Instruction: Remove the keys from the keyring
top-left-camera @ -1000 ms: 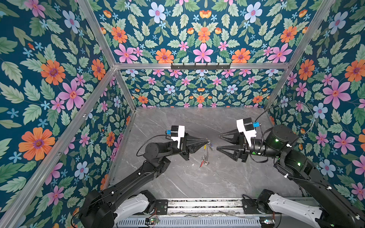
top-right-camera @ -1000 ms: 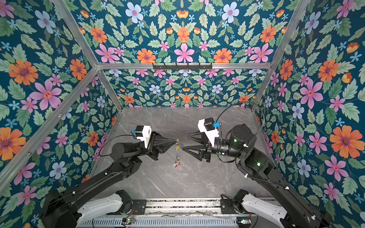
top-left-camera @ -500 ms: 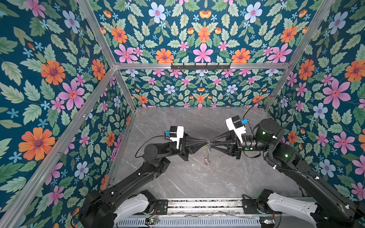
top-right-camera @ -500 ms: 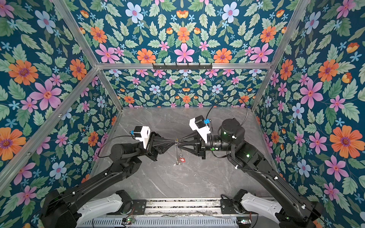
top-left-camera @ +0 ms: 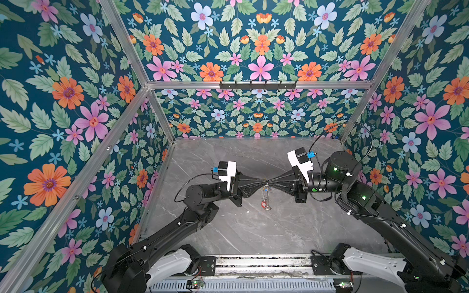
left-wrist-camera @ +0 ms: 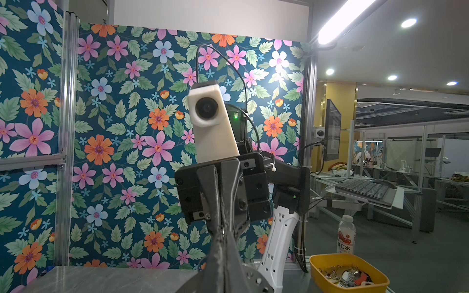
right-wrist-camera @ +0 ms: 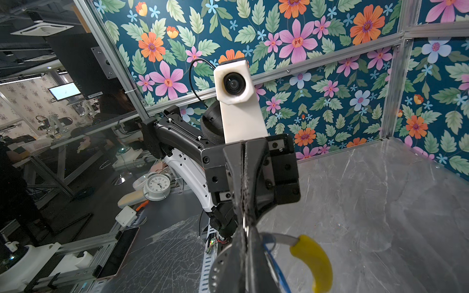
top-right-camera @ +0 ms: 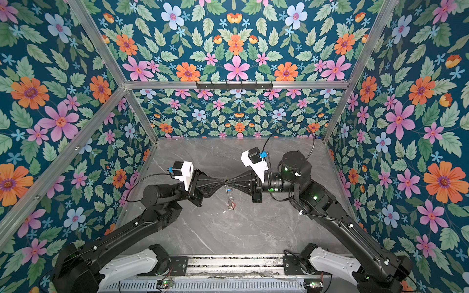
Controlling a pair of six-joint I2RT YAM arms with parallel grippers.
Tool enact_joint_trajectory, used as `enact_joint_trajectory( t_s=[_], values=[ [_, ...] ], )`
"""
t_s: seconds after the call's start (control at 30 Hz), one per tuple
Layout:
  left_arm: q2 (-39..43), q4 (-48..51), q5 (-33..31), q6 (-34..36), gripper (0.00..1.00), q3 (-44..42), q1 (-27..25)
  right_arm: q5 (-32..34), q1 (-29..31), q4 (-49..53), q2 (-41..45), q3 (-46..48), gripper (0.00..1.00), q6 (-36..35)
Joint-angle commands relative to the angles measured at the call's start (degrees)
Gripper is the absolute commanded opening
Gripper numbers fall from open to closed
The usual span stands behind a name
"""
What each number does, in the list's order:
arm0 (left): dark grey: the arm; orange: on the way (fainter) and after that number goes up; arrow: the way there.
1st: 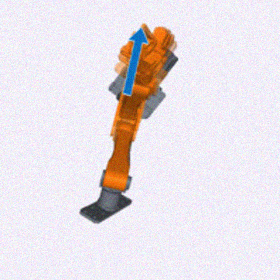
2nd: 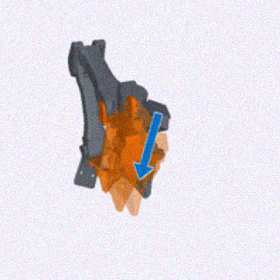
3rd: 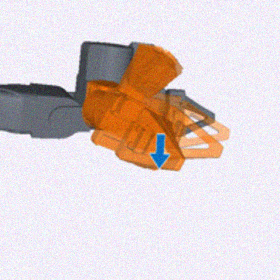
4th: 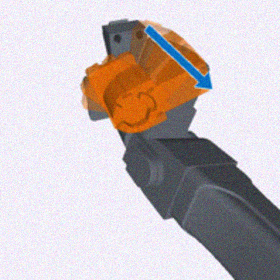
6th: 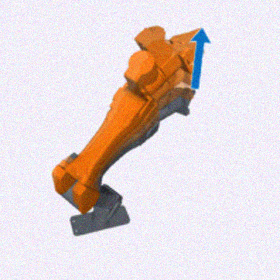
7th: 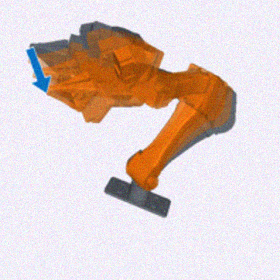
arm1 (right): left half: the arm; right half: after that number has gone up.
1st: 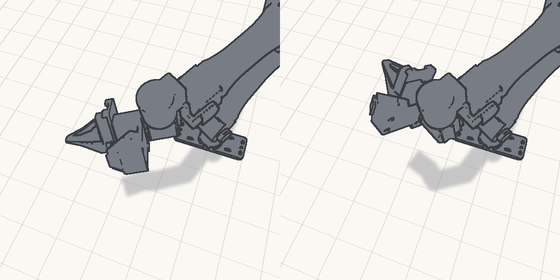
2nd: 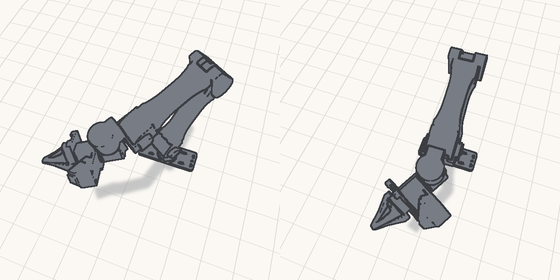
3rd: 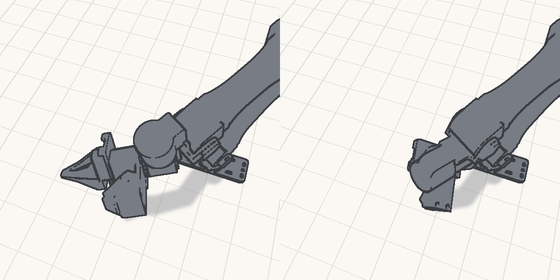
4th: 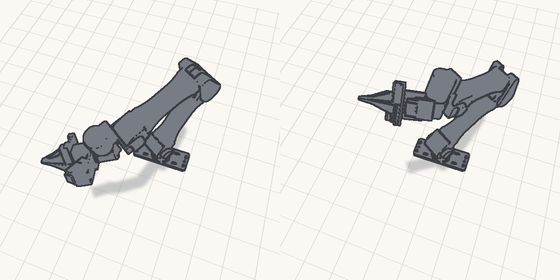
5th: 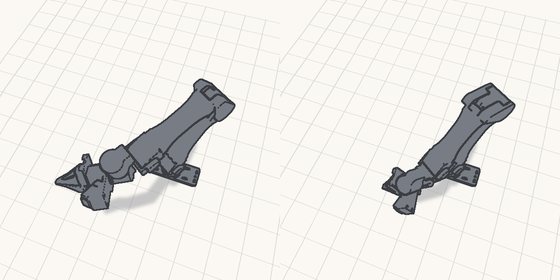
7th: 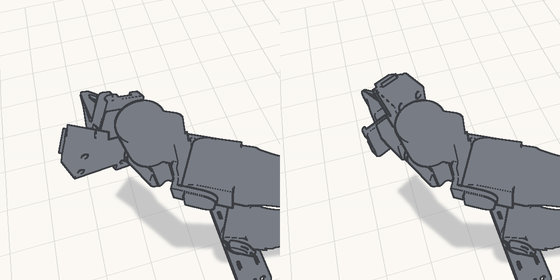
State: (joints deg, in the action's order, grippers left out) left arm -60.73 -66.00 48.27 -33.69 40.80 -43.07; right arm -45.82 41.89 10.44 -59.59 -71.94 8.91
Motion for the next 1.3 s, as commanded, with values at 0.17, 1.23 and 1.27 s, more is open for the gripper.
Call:
enact_joint_trajectory(
  t_s=[0.17, 1.23, 1.27],
  values=[
    [3.0, 6.9, -0.4, 2.6, 0.29, 0.8, 0.2, 4.5, 0.0, 9.2, 1.5, -1.3, 0.00, -1.8],
    [-4.6, 48.2, 16.4, 7.4, 0.18, 20.8, 0.3, 15.8, 0.0, 29.0, -2.1, -13.0, 0.00, -11.3],
    [-4.5, 48.2, 16.4, 7.5, 0.16, 20.8, 0.2, 15.6, 0.0, 28.9, -2.2, -13.1, 0.00, -11.2]
  ],
)
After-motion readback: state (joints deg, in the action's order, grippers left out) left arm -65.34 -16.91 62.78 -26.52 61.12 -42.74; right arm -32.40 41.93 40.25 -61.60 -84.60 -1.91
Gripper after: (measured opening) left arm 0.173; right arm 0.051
